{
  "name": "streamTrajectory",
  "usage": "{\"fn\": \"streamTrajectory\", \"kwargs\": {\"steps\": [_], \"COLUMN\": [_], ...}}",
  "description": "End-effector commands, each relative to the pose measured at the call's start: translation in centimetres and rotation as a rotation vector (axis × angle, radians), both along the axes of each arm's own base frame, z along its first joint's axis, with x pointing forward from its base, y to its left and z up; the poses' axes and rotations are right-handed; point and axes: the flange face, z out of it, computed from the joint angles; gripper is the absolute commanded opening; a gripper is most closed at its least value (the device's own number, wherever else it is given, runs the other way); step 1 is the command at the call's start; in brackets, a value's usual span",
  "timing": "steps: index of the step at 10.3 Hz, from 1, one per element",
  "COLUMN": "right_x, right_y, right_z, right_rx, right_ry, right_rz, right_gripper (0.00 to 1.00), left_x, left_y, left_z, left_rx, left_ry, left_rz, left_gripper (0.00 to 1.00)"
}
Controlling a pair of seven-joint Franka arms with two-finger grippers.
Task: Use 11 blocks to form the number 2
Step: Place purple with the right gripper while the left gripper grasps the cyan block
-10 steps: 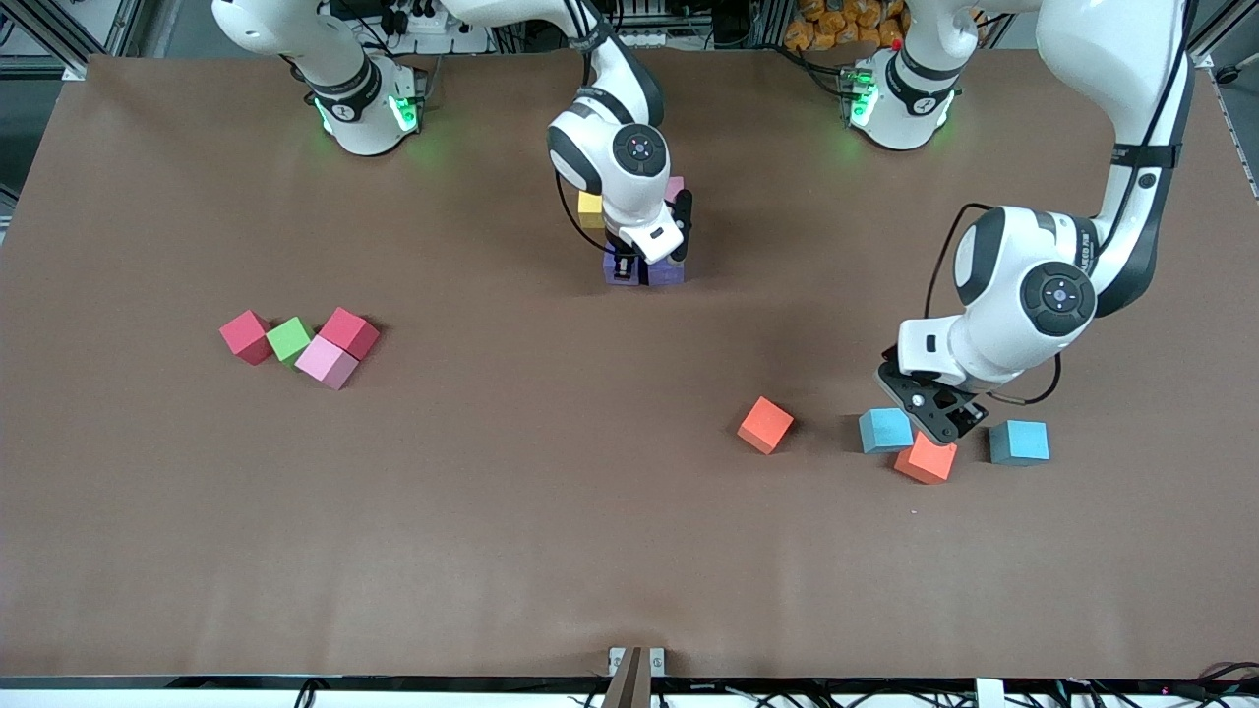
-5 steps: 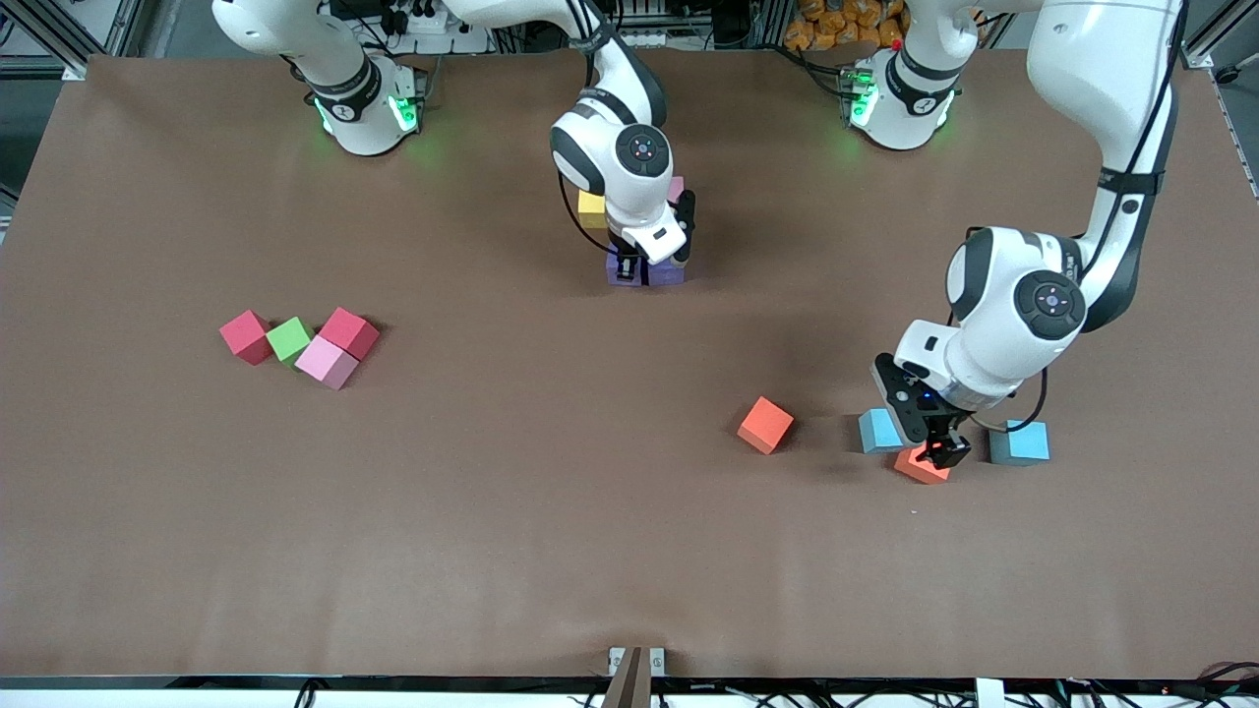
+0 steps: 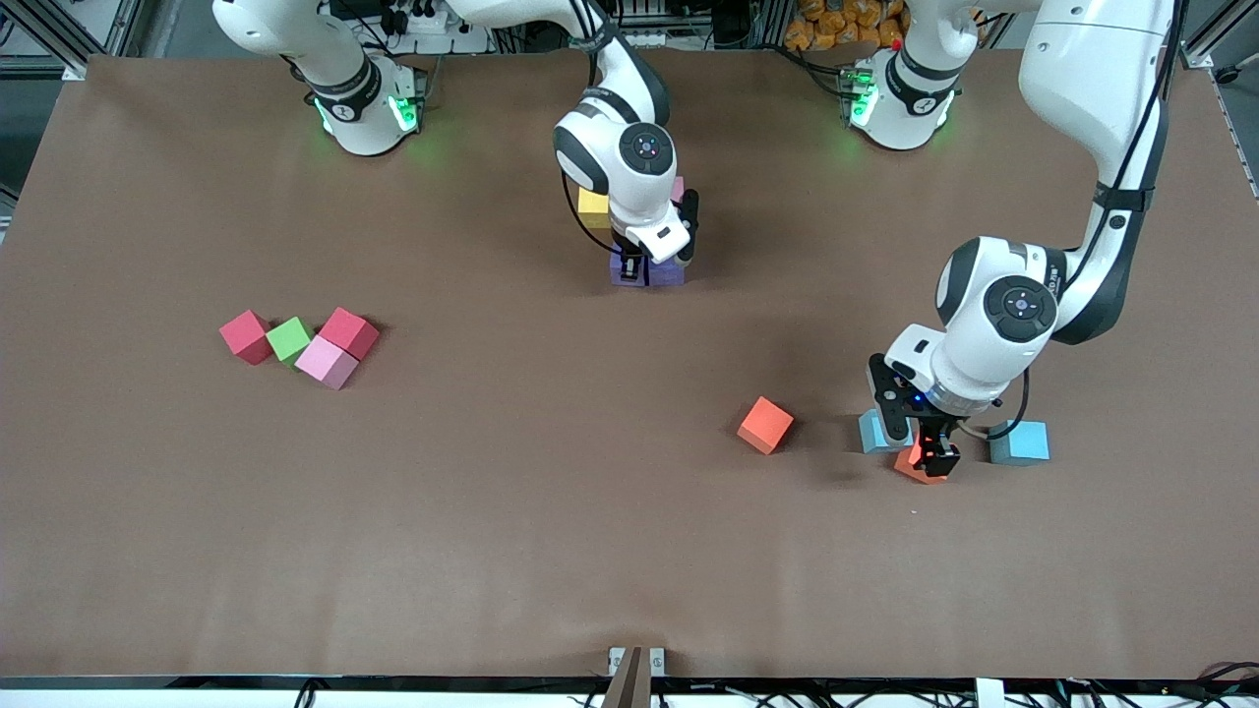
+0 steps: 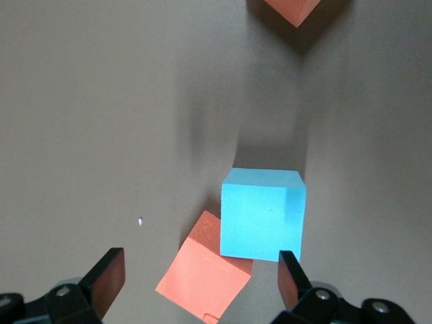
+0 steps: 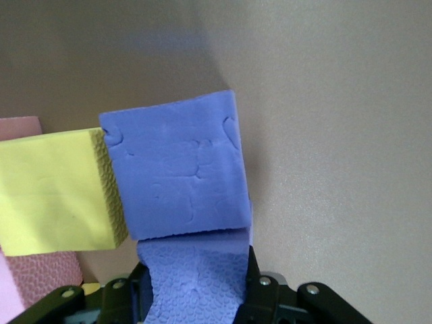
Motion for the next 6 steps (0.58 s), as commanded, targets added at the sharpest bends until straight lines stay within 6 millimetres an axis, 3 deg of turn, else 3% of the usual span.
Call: {"fn": "streamTrajectory", "kwargs": {"steps": [1,3,4,5,6], "right_x": [-0.2,-0.1,-0.1,-0.1,0.1], "right_y": [1.0,1.1,1.1,1.1,1.1], "right_z": [-1.7,-1.7,-1.7,-1.6,-1.1], "right_rx": [0.016,0.022,0.021,0.022,0.025], "right_ry": [-0.021,-0.028,-0.028,-0.029,-0.03], "right_rz": [0.002,0.002,-0.015,-0.017,-0.022], "right_gripper": [0.12,0.17,0.36,0.82,1.0], "left_x": [0.0,-0.6,-1.0,-1.2,-1.6], "left_y": [0.1,0.2,0.1,0.6,0.7], "left_z": [-0.9,-1.9,-2.4,-2.7,-2.9], "left_rx": [-0.003,-0.067,-0.086,-0.096,-0.094], "left_ry": [-0.001,0.033,0.049,0.056,0.065], "left_rz": [-0.061,-0.037,-0.016,0.002,-0.002], "left_gripper": [1.0,1.0,1.0,1.0,1.0]}}
